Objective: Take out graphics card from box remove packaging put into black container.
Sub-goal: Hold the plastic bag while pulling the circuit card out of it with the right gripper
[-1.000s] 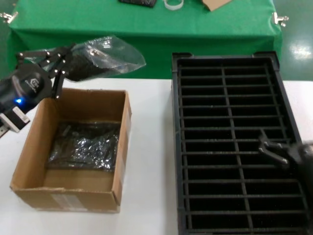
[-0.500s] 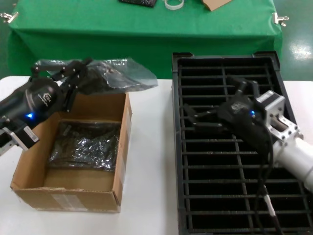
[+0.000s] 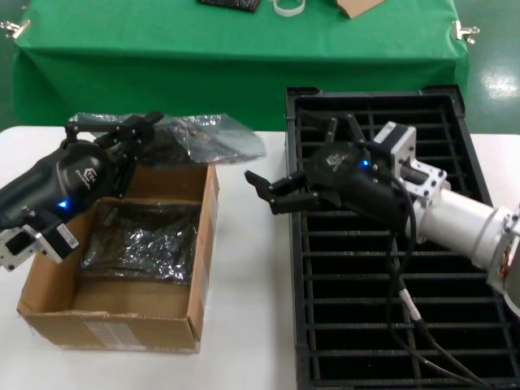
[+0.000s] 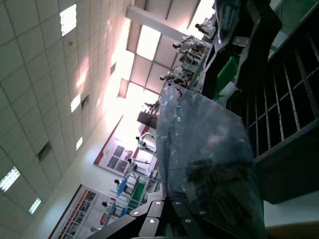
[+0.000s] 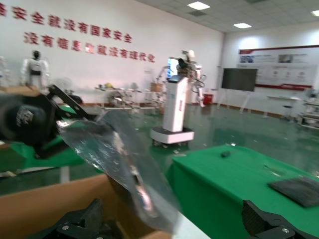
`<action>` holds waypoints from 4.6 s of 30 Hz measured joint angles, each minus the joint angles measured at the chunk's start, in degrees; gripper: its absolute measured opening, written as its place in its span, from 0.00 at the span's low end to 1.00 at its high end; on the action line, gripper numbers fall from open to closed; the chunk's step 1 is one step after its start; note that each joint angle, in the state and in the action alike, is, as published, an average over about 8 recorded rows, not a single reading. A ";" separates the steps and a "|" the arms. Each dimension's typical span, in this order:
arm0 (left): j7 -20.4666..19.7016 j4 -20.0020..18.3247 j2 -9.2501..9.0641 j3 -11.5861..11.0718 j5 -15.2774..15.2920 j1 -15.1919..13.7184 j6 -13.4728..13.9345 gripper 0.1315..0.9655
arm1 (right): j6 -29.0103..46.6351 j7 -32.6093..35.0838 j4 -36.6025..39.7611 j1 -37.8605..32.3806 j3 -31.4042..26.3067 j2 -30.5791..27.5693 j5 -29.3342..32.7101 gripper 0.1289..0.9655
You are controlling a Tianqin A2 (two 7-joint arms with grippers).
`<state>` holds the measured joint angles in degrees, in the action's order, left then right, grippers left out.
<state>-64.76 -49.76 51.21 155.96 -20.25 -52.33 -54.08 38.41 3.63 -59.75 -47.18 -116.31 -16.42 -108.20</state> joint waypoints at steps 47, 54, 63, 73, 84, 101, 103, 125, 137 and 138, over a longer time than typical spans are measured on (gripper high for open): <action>2.83 18.19 -6.12 1.59 4.53 -1.72 -11.11 0.01 | 4.67 -1.94 6.74 -2.36 3.16 6.24 6.77 0.38; 2.62 27.36 -10.19 1.67 5.82 -3.74 -14.44 0.01 | 5.61 -0.71 9.16 -2.88 4.04 7.35 6.36 0.20; 1.62 35.80 -14.23 1.70 7.20 -5.67 -17.96 0.01 | 7.12 -0.05 11.76 -3.76 4.45 8.34 6.36 0.06; 1.80 29.37 -12.14 1.66 6.72 -3.99 -16.95 0.01 | 8.77 -1.02 14.11 -4.60 3.93 8.95 7.20 0.01; 4.45 14.59 -5.62 1.37 5.96 -0.25 -13.94 0.01 | 9.76 0.50 16.29 -4.77 5.10 9.56 6.78 0.01; 9.43 23.11 -9.69 1.60 7.07 -2.00 -17.08 0.01 | 9.25 -0.96 13.75 -3.33 5.57 8.59 7.42 0.00; 9.55 24.13 -10.15 1.62 7.21 -2.21 -17.47 0.01 | 9.27 -1.15 13.47 -3.21 5.56 8.47 7.49 0.00; 7.51 29.68 -11.70 1.70 9.46 -3.71 -21.89 0.01 | 11.14 -0.05 17.60 -5.64 5.45 9.61 7.65 0.00; 6.41 31.35 -12.10 1.71 11.40 -4.42 -24.22 0.01 | 12.97 2.99 23.00 -7.97 6.55 11.03 7.09 0.00; 6.33 31.24 -12.12 1.70 11.31 -4.42 -24.15 0.01 | 13.09 3.16 23.25 -8.06 6.62 11.09 7.07 0.00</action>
<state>-58.43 -18.52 39.09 157.66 -8.94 -56.74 -78.23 51.50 6.79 -36.50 -55.24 -109.69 -5.34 -101.13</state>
